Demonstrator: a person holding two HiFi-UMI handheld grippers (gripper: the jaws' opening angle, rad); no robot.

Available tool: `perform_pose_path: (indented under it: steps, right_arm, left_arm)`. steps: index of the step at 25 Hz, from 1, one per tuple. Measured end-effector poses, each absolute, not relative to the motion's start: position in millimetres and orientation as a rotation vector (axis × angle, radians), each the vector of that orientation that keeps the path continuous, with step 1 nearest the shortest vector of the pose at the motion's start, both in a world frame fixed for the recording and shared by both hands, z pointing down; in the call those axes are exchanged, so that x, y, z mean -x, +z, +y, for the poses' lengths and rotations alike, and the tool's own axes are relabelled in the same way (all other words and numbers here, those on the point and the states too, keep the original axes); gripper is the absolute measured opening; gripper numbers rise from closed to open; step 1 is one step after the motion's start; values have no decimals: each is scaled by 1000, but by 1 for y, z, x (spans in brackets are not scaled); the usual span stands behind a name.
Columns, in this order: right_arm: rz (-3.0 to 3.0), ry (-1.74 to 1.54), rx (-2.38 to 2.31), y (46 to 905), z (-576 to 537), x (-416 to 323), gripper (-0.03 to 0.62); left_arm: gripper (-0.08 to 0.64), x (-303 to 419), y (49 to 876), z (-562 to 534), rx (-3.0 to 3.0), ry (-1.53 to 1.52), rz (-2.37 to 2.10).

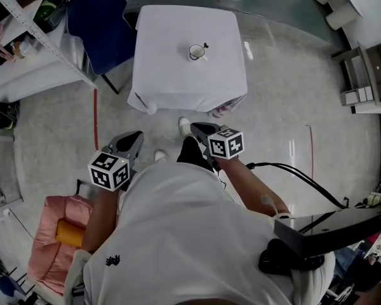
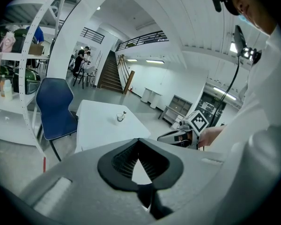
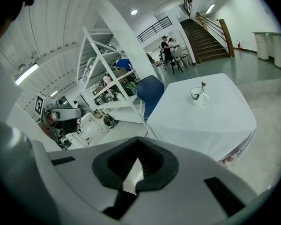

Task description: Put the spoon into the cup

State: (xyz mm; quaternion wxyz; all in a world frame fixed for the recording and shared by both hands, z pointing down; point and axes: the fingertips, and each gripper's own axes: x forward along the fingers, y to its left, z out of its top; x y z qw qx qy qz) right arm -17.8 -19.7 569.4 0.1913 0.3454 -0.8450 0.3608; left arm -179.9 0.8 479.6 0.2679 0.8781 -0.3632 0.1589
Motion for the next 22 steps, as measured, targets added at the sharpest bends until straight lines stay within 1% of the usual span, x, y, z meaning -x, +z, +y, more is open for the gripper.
perform_pose_path:
  steps: [11,22]
  right_arm:
    - [-2400,989,-907,569,-30,42,8]
    - [-2407,991,-896,567,-36,25,8]
  left_arm:
    - [11,192,488,-3,-2346,461,-977]
    - [11,167,484,-15,-2353,491,-944]
